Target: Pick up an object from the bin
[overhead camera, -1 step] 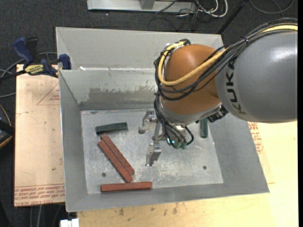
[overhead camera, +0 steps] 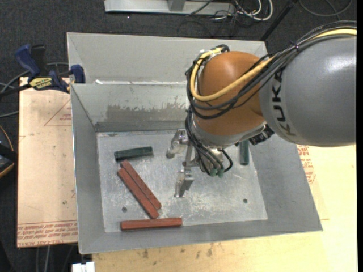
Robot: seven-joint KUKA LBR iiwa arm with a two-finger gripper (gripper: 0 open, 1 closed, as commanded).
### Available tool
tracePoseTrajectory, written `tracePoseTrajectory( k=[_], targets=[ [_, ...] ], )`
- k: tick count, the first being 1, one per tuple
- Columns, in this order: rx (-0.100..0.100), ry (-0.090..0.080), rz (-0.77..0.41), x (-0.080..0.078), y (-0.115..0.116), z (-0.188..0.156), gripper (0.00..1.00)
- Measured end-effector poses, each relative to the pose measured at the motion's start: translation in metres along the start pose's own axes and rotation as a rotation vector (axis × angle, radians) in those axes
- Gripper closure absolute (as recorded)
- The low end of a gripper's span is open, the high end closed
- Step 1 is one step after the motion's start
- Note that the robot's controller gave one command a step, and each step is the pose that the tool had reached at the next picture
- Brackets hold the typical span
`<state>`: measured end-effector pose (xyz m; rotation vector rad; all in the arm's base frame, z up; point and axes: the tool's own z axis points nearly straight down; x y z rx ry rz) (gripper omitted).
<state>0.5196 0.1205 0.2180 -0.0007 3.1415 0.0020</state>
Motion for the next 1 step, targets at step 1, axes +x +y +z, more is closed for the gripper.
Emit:
tracePoseTrajectory(
  k=[1],
  targets=[
    [0.000, -0.006, -0.062, 0.0061, -0.0001, 0.0505, 0.00]
  ],
)
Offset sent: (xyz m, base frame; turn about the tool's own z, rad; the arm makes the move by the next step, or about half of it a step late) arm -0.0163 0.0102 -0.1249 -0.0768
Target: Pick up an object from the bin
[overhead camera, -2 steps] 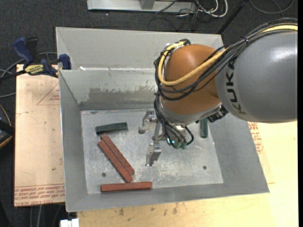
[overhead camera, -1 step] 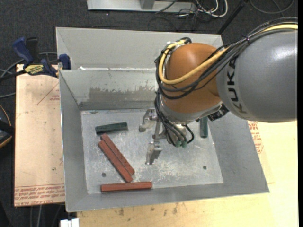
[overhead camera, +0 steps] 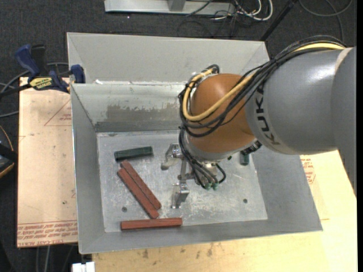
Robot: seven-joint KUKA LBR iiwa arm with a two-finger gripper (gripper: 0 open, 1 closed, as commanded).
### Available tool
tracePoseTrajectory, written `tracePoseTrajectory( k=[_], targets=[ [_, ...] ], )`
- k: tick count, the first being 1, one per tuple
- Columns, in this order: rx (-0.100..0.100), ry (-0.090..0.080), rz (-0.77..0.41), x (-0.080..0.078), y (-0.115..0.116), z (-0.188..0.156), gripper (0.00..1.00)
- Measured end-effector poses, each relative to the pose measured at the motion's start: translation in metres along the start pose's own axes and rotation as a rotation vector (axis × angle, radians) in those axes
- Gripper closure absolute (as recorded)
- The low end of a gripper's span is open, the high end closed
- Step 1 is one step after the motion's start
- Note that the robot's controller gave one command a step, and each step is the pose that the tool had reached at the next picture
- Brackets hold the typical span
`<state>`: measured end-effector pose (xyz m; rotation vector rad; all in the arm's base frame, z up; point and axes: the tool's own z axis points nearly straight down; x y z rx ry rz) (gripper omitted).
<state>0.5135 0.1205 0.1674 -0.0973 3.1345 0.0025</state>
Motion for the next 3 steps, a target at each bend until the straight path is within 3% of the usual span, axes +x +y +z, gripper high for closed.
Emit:
tracePoseTrajectory(
  k=[1, 2, 3],
  targets=[
    [0.000, 0.002, -0.016, 0.007, 0.009, 0.067, 0.00],
    [-0.004, -0.005, -0.043, 0.026, 0.002, 0.082, 1.00],
    [-0.003, -0.008, -0.041, 0.026, 0.001, 0.083, 0.00]
  ],
)
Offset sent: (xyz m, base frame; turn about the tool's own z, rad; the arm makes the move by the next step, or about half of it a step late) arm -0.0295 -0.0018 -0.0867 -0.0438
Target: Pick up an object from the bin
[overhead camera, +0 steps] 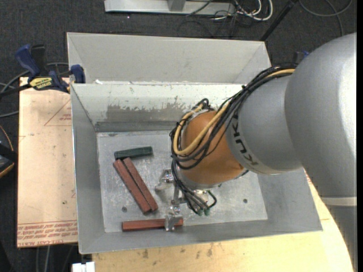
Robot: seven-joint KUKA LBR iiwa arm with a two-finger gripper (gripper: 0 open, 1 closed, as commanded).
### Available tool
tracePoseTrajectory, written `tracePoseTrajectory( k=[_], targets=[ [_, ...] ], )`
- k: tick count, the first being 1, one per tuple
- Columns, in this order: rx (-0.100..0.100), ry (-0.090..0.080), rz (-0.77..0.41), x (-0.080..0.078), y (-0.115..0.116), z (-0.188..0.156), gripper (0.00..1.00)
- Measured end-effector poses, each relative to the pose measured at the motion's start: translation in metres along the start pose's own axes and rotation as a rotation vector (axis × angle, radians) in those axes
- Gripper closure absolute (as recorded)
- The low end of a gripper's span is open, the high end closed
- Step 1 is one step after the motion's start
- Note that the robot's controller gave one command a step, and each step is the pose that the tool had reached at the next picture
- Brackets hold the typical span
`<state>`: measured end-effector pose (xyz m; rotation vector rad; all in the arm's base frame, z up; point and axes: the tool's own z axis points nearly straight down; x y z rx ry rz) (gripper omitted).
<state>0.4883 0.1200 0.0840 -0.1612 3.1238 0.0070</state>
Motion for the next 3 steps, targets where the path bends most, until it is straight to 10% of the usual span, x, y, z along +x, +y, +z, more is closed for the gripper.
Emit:
tracePoseTrajectory(
  k=[1, 2, 3],
  targets=[
    [0.000, 0.002, 0.000, 0.000, 0.000, 0.000, 0.00],
    [0.000, 0.005, 0.316, -0.002, 0.055, 0.004, 1.00],
    [0.000, 0.005, 0.317, -0.002, 0.055, 0.004, 1.00]
  ],
)
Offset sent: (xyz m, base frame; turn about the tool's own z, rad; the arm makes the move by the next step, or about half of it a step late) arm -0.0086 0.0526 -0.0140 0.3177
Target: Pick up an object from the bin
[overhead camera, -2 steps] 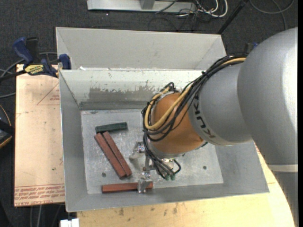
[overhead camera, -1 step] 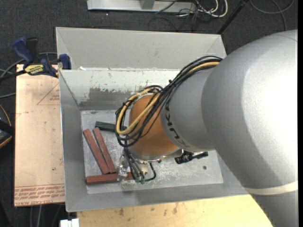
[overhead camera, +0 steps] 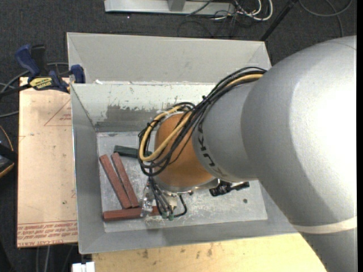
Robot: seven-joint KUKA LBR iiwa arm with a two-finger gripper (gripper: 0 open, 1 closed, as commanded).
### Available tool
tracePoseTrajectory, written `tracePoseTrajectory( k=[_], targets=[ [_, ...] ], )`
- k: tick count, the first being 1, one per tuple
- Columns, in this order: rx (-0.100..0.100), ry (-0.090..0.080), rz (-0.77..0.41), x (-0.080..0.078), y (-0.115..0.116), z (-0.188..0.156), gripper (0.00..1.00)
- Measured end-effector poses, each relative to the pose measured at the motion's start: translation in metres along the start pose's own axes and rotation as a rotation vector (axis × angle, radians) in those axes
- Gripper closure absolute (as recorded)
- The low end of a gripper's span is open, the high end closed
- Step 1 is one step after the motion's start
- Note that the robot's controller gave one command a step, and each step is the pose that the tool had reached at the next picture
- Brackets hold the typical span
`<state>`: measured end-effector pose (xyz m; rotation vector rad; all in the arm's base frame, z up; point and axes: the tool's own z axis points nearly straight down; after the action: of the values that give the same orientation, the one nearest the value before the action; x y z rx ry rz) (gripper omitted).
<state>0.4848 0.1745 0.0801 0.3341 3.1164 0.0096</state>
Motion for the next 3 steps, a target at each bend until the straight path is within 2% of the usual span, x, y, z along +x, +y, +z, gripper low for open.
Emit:
tracePoseTrajectory(
  k=[1, 2, 3],
  targets=[
    [0.006, 0.006, -0.029, -0.006, -0.001, -0.029, 1.00],
    [0.006, 0.008, -0.007, -0.001, -0.001, -0.040, 0.00],
    [0.006, 0.007, -0.007, -0.001, -0.001, -0.040, 0.00]
  ],
)
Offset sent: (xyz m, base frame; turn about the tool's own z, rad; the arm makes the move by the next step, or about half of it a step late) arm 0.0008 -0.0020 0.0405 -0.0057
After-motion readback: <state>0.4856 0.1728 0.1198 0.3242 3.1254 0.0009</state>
